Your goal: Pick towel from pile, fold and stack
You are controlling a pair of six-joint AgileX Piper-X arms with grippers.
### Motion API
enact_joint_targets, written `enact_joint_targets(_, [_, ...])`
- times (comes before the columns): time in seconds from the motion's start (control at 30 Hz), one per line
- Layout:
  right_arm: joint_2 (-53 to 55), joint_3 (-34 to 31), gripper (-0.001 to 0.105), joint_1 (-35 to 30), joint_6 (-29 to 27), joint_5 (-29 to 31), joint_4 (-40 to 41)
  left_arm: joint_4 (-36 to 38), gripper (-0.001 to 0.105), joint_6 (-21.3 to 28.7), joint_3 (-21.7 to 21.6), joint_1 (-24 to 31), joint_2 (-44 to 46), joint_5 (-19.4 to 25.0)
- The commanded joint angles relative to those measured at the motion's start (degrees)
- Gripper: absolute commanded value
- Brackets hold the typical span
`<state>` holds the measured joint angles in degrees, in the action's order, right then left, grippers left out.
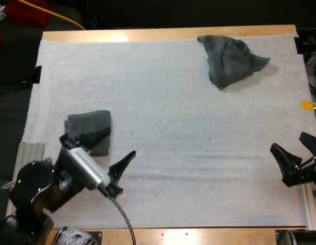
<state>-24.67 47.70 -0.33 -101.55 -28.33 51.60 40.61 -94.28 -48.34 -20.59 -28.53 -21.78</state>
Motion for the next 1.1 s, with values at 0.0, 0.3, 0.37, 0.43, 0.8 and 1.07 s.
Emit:
enact_joint_targets(0.0, [-1.0,0.6,0.075,-0.2,0.3,-1.2,-1.4,-1.1,0.068,-0.3,-1.1,-1.2,-1.3,-0.4])
enact_joint_targets(0.3, [-11.7,0.6,0.075,0.0,5.4,-3.9,-7.0,-1.5,0.068,-0.3,-3.7,-11.3,-11.5,0.6])
enact_joint_targets(0.37, [-14.1,0.6,0.075,0.0,5.9,-4.1,-8.1,-1.5,0.068,-0.3,-3.7,-11.4,-12.4,1.5])
enact_joint_targets(0.43, [-16.1,0.6,0.075,0.0,6.8,-4.1,-9.4,-1.7,0.068,-0.2,-3.7,-11.4,-12.6,2.4])
enact_joint_targets(0.8, [-26.8,0.6,0.075,0.0,14.3,-4.1,-18.0,-2.5,0.068,-0.2,-3.7,-11.4,-12.6,2.4])
enact_joint_targets(1.07, [-37.3,0.6,0.075,2.4,22.9,-3.9,-28.0,-2.5,0.068,-0.2,-3.7,-11.4,-12.6,2.4])
